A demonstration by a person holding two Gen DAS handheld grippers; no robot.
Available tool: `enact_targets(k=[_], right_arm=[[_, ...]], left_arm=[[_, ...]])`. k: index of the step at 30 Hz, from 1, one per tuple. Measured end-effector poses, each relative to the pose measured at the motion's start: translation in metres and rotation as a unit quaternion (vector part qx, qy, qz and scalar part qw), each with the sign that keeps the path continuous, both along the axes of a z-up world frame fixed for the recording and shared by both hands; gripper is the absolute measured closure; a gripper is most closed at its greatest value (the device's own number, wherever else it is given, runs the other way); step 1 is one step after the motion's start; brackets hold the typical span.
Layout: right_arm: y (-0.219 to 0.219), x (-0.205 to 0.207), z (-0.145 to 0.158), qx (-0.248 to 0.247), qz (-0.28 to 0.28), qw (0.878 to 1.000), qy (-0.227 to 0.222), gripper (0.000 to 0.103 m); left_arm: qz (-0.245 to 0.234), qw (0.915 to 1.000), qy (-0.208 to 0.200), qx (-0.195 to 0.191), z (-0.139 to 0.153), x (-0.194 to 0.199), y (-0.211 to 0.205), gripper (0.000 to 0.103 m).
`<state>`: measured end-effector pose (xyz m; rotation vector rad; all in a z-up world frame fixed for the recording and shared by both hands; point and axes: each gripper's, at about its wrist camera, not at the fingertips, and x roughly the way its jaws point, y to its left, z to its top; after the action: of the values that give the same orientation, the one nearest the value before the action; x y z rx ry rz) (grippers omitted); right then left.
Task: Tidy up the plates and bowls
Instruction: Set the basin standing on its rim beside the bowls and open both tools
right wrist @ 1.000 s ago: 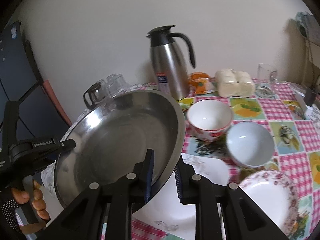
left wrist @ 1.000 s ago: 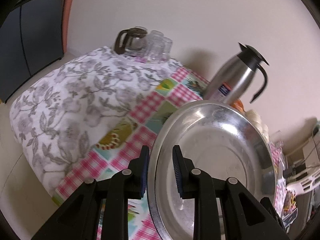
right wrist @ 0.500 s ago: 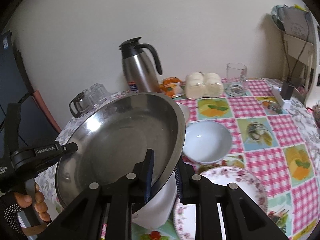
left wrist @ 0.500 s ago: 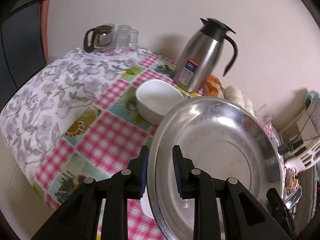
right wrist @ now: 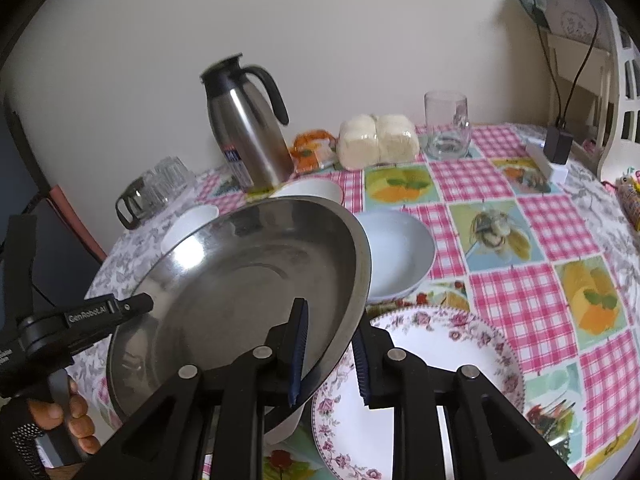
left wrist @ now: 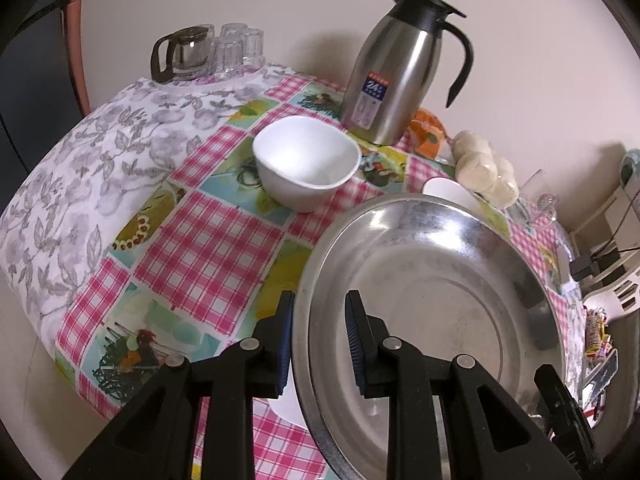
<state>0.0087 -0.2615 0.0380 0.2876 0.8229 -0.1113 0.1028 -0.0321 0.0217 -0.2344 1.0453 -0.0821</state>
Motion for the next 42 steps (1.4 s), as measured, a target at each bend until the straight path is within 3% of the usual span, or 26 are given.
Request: enact_targets(k=[21,42], right_arm=[[0.032,0.017,-0.035,-0.008,0.033,0.998,0.057,0.078],[0.028,0.026,-0.085,-0.013,0.006,0.988,0.153,0.078]], left_arm=[[0.039,0.9984,0.040,0.001,-0.023,0.011,0.031,0.072],[0.014,0.9945,0.104,-0.004,-0.063,0.018,0.017,0.072]])
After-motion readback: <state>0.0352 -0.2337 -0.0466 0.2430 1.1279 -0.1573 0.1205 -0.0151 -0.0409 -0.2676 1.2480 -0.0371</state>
